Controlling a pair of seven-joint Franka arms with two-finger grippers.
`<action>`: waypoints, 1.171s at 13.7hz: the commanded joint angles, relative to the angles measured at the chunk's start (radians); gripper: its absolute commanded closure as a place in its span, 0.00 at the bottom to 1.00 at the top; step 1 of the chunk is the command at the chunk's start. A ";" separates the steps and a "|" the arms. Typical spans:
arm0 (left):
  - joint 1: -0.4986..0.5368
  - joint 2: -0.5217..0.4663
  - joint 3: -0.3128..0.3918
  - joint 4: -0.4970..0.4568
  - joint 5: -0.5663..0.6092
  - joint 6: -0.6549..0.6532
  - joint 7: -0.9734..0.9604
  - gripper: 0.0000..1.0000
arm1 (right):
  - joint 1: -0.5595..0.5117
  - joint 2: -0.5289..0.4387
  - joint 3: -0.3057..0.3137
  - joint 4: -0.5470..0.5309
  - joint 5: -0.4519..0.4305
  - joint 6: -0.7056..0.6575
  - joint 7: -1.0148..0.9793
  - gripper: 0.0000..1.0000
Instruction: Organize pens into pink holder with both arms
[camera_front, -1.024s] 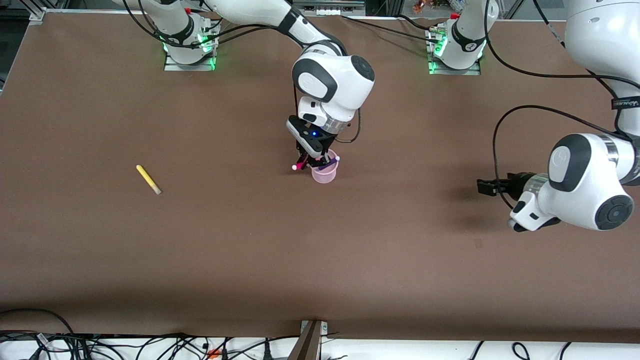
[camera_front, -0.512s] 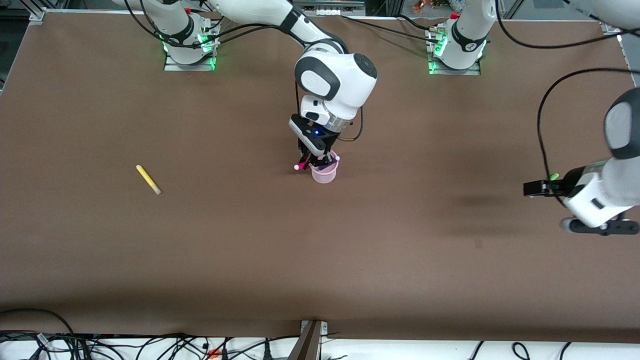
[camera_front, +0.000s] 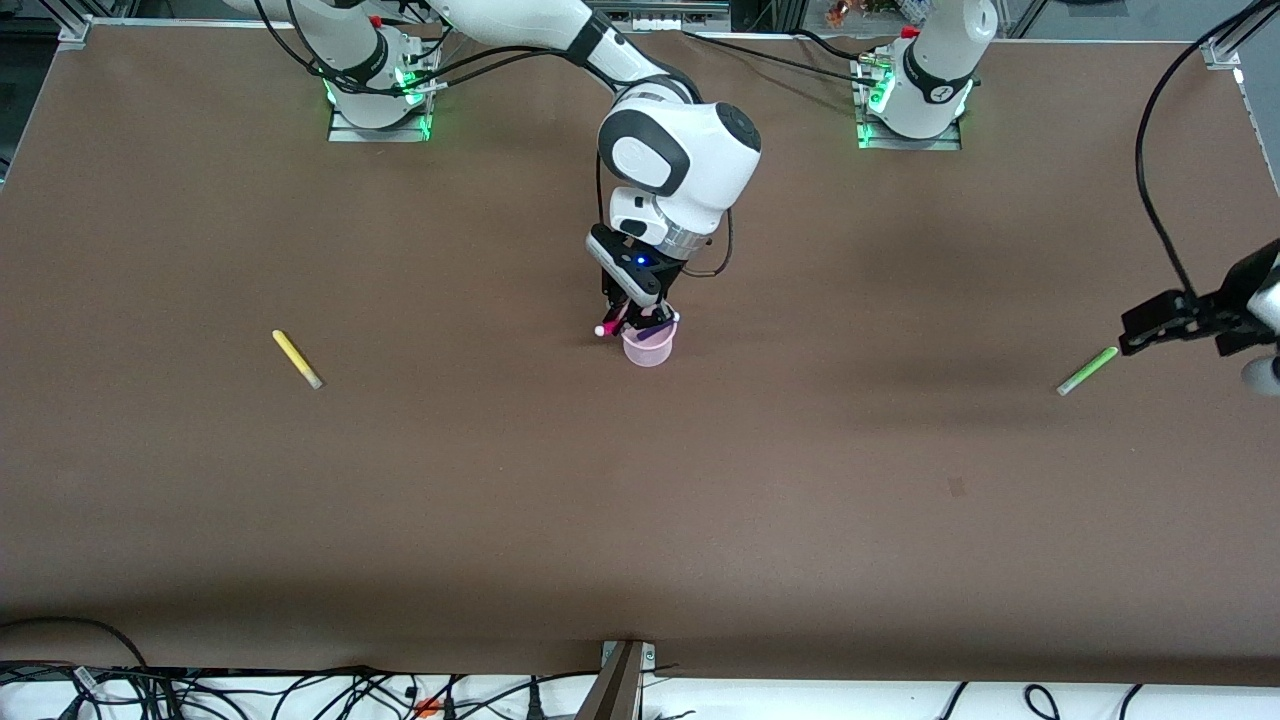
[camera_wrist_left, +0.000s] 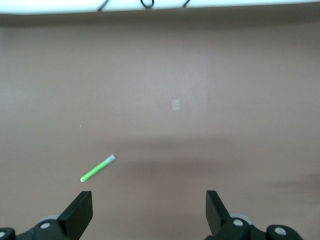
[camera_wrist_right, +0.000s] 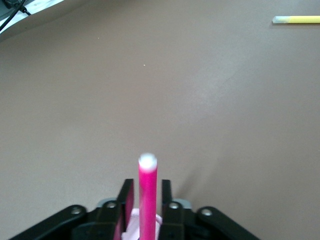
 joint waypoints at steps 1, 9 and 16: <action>-0.011 -0.263 0.022 -0.411 -0.023 0.209 0.009 0.00 | 0.019 0.008 -0.031 0.051 -0.019 -0.026 0.006 0.02; 0.001 -0.320 0.011 -0.485 -0.027 0.151 0.017 0.00 | -0.280 -0.239 -0.042 0.149 0.405 -0.163 -0.622 0.01; 0.001 -0.306 0.016 -0.458 -0.041 0.075 0.012 0.00 | -0.662 -0.325 -0.045 0.145 0.611 -0.386 -1.512 0.01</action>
